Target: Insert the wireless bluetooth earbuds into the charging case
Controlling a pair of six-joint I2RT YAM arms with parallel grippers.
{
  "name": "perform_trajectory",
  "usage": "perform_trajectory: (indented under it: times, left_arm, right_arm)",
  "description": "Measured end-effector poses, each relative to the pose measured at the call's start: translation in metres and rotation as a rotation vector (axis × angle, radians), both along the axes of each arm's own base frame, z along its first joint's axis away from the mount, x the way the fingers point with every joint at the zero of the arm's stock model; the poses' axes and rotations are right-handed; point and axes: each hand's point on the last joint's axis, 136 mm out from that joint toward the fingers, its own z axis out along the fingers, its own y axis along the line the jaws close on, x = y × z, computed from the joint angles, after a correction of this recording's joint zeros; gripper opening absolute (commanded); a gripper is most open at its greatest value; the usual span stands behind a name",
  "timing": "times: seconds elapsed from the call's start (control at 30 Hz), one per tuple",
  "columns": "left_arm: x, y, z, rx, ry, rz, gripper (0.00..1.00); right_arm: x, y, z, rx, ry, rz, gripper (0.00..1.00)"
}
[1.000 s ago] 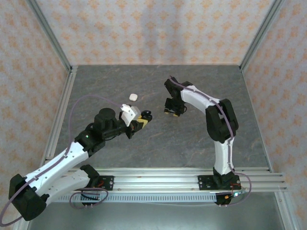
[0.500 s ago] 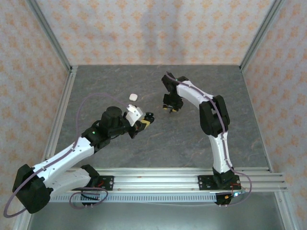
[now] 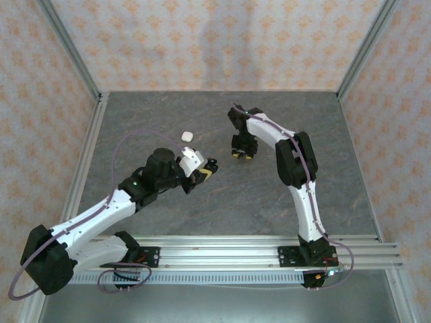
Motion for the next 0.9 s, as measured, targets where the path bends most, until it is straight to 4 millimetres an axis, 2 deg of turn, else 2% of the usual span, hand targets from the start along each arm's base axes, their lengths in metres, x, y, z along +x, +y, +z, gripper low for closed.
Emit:
perform_trajectory:
  times: [0.4, 0.67, 0.8, 0.9]
  left_arm:
    - [0.002, -0.002, 0.003, 0.009, -0.019, -0.009, 0.0]
    - [0.002, -0.002, 0.004, 0.008, -0.018, -0.009, 0.0]
    - [0.005, -0.004, 0.011, 0.0, -0.028, -0.011, 0.0]
    - [0.005, -0.004, 0.013, -0.008, -0.027, -0.009, 0.0]
  right_arm:
    - [0.001, -0.001, -0.001, -0.001, 0.013, 0.035, 0.23]
    - [0.001, -0.001, 0.002, 0.018, 0.0, 0.032, 0.17]
    - [-0.009, -0.003, 0.006, 0.035, -0.005, 0.021, 0.15]
    - [-0.016, -0.005, 0.017, 0.054, -0.028, 0.006, 0.14]
